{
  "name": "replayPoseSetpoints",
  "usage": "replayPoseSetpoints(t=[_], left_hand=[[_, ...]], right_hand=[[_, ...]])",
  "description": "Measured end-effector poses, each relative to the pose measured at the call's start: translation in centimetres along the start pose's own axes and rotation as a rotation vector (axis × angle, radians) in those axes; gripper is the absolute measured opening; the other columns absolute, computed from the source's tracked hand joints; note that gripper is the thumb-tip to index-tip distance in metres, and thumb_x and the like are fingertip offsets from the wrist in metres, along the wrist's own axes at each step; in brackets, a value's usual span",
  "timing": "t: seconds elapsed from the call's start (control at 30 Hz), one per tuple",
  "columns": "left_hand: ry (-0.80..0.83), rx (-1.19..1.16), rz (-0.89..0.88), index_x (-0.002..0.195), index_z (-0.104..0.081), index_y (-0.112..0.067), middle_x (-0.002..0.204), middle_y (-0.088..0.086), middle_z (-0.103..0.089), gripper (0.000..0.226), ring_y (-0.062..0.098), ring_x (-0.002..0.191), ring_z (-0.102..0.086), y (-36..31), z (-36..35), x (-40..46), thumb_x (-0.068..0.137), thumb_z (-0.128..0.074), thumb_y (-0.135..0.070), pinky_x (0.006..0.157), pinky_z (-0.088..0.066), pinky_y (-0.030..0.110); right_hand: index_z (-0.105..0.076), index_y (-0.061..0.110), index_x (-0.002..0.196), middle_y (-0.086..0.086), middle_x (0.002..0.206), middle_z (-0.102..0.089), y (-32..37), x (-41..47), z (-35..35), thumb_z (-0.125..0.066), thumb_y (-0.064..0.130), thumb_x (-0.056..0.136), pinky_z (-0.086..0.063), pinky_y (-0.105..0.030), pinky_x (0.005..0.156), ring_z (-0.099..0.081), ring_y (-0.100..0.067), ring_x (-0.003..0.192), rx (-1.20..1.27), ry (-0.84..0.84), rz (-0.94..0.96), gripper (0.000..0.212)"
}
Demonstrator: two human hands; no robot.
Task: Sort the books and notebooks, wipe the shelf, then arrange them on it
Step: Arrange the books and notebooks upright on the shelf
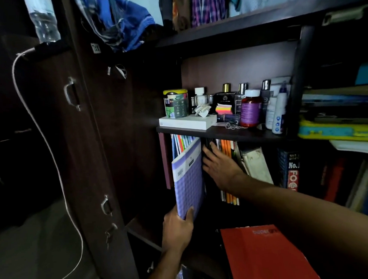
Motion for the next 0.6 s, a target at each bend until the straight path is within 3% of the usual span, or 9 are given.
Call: replayPoseSetpoints(t=[0.1, 0.2, 0.33, 0.5, 0.6], left_hand=[[0.016, -0.02, 0.012, 0.114, -0.07, -0.005, 0.096, 0.005, -0.069, 0.031, 0.027, 0.098, -0.069, -0.5, 0.2, -0.4, 0.096, -0.067, -0.03, 0.073, -0.042, 0.023], [0.044, 0.005, 0.004, 0.111, -0.072, -0.007, 0.099, 0.008, -0.073, 0.03, 0.027, 0.098, -0.07, -0.2, 0.2, -0.2, 0.095, -0.068, -0.032, 0.072, -0.044, 0.025], [0.077, 0.038, -0.013, 0.111, -0.071, -0.007, 0.103, 0.012, -0.073, 0.027, 0.028, 0.099, -0.068, 0.0, -0.1, 0.0, 0.094, -0.068, -0.028, 0.072, -0.038, 0.022], [0.059, -0.02, 0.025, 0.112, -0.071, -0.002, 0.108, 0.015, -0.074, 0.028, 0.028, 0.104, -0.069, 0.9, -0.1, 0.9, 0.095, -0.069, -0.024, 0.073, -0.042, 0.024], [0.06, -0.017, 0.003, 0.112, -0.071, -0.001, 0.108, 0.016, -0.074, 0.027, 0.03, 0.104, -0.069, 1.0, -0.3, 0.8, 0.095, -0.068, -0.022, 0.073, -0.041, 0.024]], right_hand=[[-0.022, 0.015, 0.159, -0.012, 0.167, -0.017, 0.2, -0.5, -0.1, -0.03, 0.041, 0.105, 0.012, -0.066, 0.117, 0.004, -0.041, 0.154, 0.066, -0.025, -0.044, 0.061], [-0.027, 0.015, 0.158, -0.012, 0.165, -0.021, 0.2, -1.0, -0.3, -0.028, 0.037, 0.107, 0.011, -0.069, 0.115, 0.002, -0.042, 0.154, 0.126, -0.002, -0.053, 0.055], [-0.037, 0.009, 0.154, -0.018, 0.161, -0.029, 1.1, 0.3, 1.3, -0.032, 0.04, 0.106, 0.002, -0.074, 0.115, -0.011, -0.05, 0.148, -0.006, 0.053, -0.039, 0.057], [-0.023, 0.011, 0.159, -0.013, 0.167, -0.019, 1.5, 1.8, 1.9, -0.036, 0.048, 0.105, 0.016, -0.07, 0.114, -0.006, -0.042, 0.154, -0.125, 0.162, 0.058, 0.067], [-0.025, 0.018, 0.159, -0.011, 0.168, -0.016, 0.7, 0.9, 2.2, -0.037, 0.054, 0.104, 0.0, -0.07, 0.118, -0.004, -0.043, 0.153, -0.235, 0.199, 0.114, 0.067]])
Point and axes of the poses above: each hand's wrist, its own x-axis towards the middle knuckle, its own z-axis out of the back of the hand, y = z × x, the point moved 1 cm from there along x, towards the middle knuckle
